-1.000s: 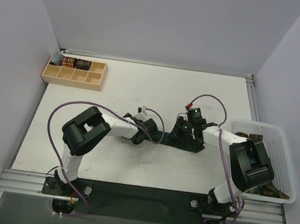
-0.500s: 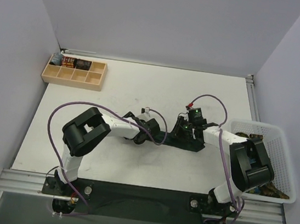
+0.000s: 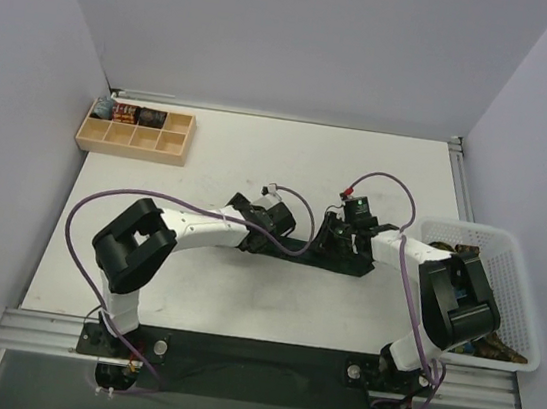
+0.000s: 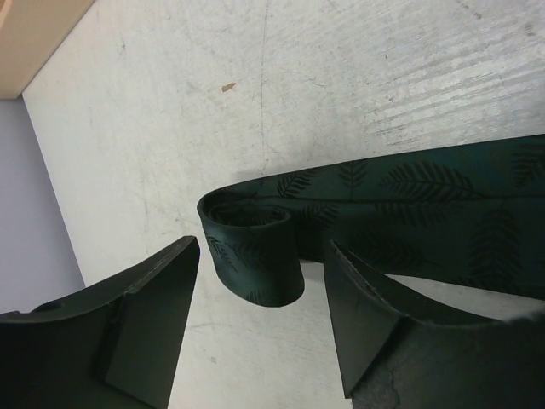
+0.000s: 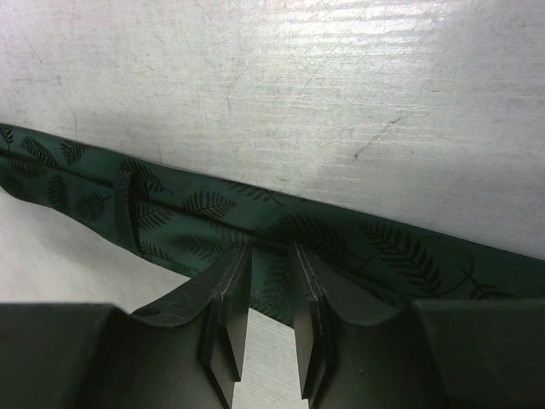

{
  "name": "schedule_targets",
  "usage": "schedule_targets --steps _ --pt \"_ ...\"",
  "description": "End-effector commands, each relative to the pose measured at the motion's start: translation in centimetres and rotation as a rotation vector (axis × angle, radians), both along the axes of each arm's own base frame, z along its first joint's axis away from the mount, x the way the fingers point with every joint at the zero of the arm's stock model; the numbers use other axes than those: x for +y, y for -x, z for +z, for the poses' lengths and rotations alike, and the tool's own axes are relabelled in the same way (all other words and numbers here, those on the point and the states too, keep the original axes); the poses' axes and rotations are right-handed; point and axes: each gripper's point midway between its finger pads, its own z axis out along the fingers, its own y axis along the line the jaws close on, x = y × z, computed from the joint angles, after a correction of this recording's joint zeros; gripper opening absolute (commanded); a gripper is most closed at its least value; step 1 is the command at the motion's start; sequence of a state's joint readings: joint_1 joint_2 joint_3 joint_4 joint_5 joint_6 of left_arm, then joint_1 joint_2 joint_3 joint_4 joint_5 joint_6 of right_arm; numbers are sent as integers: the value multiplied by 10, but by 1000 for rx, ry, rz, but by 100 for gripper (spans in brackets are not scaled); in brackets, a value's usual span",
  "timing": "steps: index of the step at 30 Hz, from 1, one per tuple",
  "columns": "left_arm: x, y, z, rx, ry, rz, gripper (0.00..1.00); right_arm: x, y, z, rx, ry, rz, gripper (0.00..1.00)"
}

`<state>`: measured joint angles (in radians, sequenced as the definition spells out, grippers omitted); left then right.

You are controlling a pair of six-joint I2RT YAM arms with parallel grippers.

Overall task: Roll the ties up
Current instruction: Roll the tie

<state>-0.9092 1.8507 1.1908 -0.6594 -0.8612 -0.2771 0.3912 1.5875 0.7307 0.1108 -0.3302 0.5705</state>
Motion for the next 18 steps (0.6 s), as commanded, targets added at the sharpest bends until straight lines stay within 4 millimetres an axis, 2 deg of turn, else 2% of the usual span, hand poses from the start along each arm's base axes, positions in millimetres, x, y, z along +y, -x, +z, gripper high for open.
schedule_targets --steps 1,5,7,8,10,11,12,13,14,15,18 --pt "-8 1 24 -13 60 6 71 -9 3 -3 13 37 2 26" --pt "-11 -1 49 -48 160 37 69 -9 2 -1 6 40 12 26" --pt "-12 -5 66 -63 278 73 67 -9 2 0 3 41 15 26" --pt "-10 -5 78 -77 337 87 64 -9 1 0 1 41 15 26" --pt "-5 -8 83 -61 442 134 58 -10 1 0 1 41 11 26" --pt "-2 -7 91 -64 491 145 51 -10 1 1 1 41 11 26" --pt "1 -8 91 -60 535 171 45 -10 1 1 3 42 11 26" --pt "1 -3 82 -13 574 175 40 -10 0 2 -1 40 9 26" --pt "11 -6 83 -18 607 210 31 -10 0 2 -1 41 9 26" --pt "13 -7 81 -17 633 225 26 -10 0 1 3 42 8 26" --pt "22 -2 59 32 646 256 20 -11 -1 2 0 43 9 26"
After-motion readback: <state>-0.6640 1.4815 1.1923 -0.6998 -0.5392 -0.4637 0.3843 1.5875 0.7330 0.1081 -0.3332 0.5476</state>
